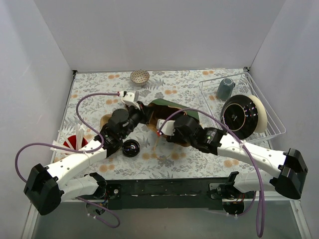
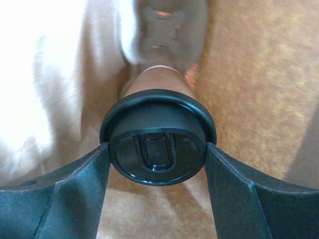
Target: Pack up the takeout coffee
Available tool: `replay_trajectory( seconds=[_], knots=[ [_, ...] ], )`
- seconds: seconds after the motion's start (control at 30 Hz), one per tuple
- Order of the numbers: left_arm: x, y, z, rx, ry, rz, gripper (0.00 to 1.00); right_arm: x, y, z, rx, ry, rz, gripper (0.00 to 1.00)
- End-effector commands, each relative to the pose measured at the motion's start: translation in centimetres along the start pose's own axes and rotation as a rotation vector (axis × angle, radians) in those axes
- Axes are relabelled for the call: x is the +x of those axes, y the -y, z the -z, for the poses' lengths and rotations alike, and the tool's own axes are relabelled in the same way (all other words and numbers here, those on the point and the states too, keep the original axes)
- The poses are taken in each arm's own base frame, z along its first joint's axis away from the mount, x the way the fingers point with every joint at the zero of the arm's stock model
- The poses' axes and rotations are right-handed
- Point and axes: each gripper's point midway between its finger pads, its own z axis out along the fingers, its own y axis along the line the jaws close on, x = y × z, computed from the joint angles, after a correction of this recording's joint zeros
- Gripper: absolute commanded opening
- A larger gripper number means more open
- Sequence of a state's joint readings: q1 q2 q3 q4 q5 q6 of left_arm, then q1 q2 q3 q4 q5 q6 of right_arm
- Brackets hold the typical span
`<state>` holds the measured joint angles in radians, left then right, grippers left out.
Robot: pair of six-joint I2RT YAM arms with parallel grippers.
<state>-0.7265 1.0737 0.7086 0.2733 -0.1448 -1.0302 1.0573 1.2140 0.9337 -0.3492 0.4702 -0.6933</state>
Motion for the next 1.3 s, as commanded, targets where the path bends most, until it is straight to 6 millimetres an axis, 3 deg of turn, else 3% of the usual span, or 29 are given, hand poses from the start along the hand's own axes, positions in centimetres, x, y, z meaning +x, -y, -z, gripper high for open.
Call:
replay_trajectory(
  seconds=[0.0, 0.33, 0.67, 0.9, 1.03, 1.27],
  knots=[
    [-2.5, 1.5, -0.2, 0.019, 0.069, -0.016, 0.0, -0.5, 3.3, 0.7, 0.084, 0.062, -0.046, 0.24],
    [-0.9, 2.0, 1.4, 0.057, 0.027, -0.012, 0.0, 1.2, 3.4, -1.0, 0.082, 0.111, -0.009, 0.23],
    [3.2, 2.4, 2.0, 0.072, -0.014, -0.02, 0.0, 1.9, 2.0, -1.9, 0.033, 0.098, -0.005, 0.23],
    [1.8, 1.9, 2.3, 0.036, 0.027, -0.066, 0.0, 4.0, 1.4, -0.9, 0.039, 0.041, -0.024, 0.23],
    [0.5, 1.9, 2.7, 0.024, 0.064, -0.101, 0.0, 4.3, 1.3, 0.2, 0.016, 0.028, -0.028, 0.23],
    [0.2, 2.6, 3.0, 0.033, 0.078, -0.112, 0.0, 5.4, 0.8, 0.3, 0.003, -0.016, -0.003, 0.23]
  ],
)
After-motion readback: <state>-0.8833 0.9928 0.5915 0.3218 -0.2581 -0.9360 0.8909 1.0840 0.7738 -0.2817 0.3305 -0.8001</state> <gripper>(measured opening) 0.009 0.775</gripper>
